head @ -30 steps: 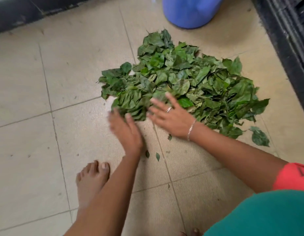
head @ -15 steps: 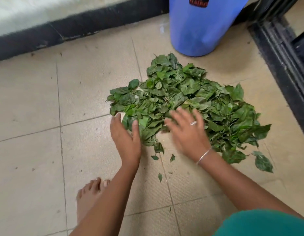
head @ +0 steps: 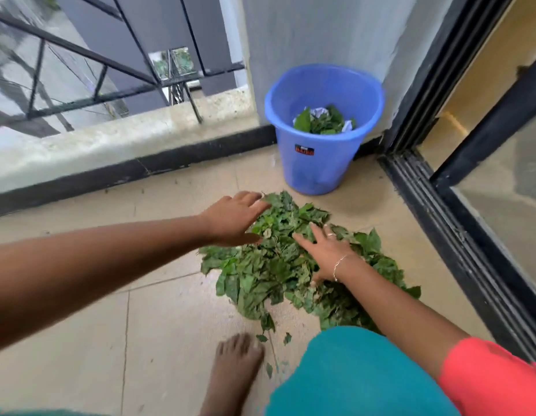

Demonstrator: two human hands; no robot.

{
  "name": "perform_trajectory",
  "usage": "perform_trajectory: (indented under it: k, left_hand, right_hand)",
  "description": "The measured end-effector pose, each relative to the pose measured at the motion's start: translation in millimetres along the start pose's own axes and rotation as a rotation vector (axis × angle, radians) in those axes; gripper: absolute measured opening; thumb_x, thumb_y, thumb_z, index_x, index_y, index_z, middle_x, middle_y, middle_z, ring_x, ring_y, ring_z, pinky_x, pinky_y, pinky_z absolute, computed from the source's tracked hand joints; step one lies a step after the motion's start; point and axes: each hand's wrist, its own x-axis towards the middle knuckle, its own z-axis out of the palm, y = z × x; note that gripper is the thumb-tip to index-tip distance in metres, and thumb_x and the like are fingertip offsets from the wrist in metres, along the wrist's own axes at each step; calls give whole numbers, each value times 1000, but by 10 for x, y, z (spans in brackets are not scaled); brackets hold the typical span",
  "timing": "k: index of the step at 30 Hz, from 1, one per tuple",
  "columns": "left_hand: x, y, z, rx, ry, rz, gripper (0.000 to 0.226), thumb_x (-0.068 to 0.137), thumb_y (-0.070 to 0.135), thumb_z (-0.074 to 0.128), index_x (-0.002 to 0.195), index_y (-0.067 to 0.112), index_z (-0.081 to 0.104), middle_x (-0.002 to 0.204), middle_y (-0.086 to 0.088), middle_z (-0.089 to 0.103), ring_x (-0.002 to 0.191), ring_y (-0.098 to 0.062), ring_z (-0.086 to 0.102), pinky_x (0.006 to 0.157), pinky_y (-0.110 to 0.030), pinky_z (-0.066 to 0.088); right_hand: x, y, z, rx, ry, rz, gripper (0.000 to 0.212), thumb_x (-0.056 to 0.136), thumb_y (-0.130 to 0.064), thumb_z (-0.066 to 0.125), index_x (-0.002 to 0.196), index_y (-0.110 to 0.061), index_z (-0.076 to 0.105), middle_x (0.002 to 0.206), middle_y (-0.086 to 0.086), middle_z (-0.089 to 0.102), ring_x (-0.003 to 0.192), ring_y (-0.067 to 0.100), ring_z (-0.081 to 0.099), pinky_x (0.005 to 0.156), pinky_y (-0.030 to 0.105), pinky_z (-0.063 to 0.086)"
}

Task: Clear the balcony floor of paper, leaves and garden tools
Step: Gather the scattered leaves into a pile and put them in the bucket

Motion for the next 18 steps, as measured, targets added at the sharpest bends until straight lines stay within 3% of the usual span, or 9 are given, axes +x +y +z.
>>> perform_trajectory:
  k: [4,6,9,11,16,18]
  left_hand:
    - [346,80,215,20,-124,10,83,87,48,55,149,17,8,157,-16,4,143,-33,12,113,-48,24]
    - [516,95,259,12,-109,24,83,88,48,53,150,17,7,157,-16,5,143,-33,13,113,-47,25]
    - [665,119,321,-28,-133,34,84,89,47,53,150,16,4,156,-17,4,143,-34,12,112,-46,26]
    - [708,114,360,-25,-142,49,86,88,47,54,150,15,4,156,-17,6,143,-34,12,112,-45,26]
    - [807,64,330,-136,-110,68,91,82,42,65,149,15,10,155,-18,14,141,-35,19,111,-46,31]
    - [824,76,292,-177,-109,74,95,79,41,68,150,15,9,154,-18,14,140,-35,20,112,-45,31]
  right_hand:
    - [167,77,155,-103,-99,-7,110,72,-29,78,145,-42,-3,153,9,-24,142,41,-6,105,60,29]
    - [190,134,226,-97,-54,-7,96,78,-19,72,145,-40,8,154,10,-20,141,41,3,101,53,39]
    - [181,190,264,-51,62,-39,63,82,0,56,135,-28,35,155,11,4,127,39,36,89,44,49]
    - [168,239,226,13,130,-25,52,82,2,53,125,-25,46,148,8,23,112,31,49,86,39,50]
    - [24,417,-208,296,278,39,27,80,-4,62,97,-26,64,114,-3,55,101,18,55,88,26,44]
    - [-62,466,-441,414,295,56,34,76,1,64,78,-33,62,106,-2,60,99,18,57,88,28,45]
